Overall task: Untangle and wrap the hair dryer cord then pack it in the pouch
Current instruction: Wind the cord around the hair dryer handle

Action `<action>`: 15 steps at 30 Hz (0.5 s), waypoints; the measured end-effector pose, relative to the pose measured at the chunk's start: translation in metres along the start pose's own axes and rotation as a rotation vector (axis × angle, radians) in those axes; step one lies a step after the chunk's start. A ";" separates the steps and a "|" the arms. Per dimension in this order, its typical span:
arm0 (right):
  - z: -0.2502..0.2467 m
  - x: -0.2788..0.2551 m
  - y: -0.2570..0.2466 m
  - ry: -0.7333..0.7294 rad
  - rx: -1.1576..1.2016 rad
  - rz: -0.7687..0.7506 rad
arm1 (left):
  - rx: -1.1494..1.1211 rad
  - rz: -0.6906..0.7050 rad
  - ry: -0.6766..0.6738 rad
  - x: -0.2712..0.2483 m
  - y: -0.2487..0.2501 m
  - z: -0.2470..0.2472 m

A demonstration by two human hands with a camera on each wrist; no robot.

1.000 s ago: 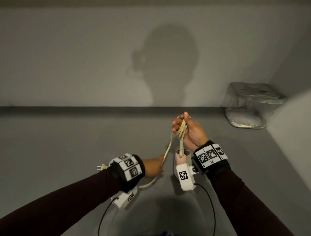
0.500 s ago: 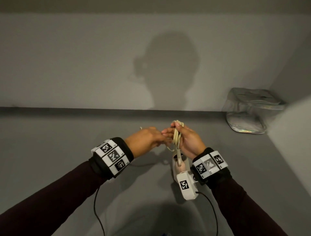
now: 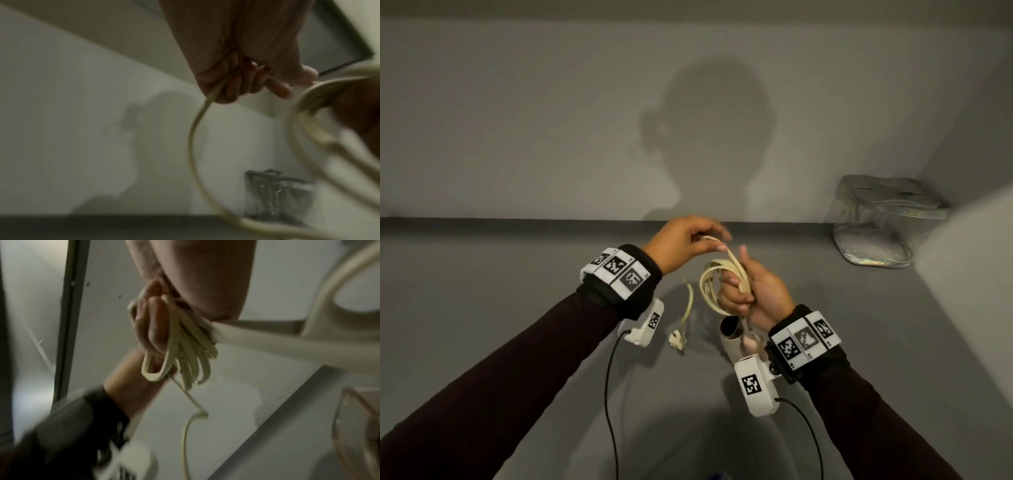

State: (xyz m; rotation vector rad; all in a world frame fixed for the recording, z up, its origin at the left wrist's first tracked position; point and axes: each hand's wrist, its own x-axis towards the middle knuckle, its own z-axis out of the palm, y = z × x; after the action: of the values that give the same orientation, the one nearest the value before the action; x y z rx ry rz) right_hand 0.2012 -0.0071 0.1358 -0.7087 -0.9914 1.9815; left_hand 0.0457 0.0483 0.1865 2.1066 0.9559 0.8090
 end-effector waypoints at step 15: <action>-0.010 0.004 -0.003 0.011 0.109 -0.095 | 0.195 -0.446 -0.368 -0.068 -0.070 0.067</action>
State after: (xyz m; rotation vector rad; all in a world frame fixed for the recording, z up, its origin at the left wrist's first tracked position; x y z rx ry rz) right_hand 0.2073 0.0008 0.1324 -0.6012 -0.8874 1.9307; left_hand 0.0324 0.0077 0.0764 1.9911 1.2665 0.1021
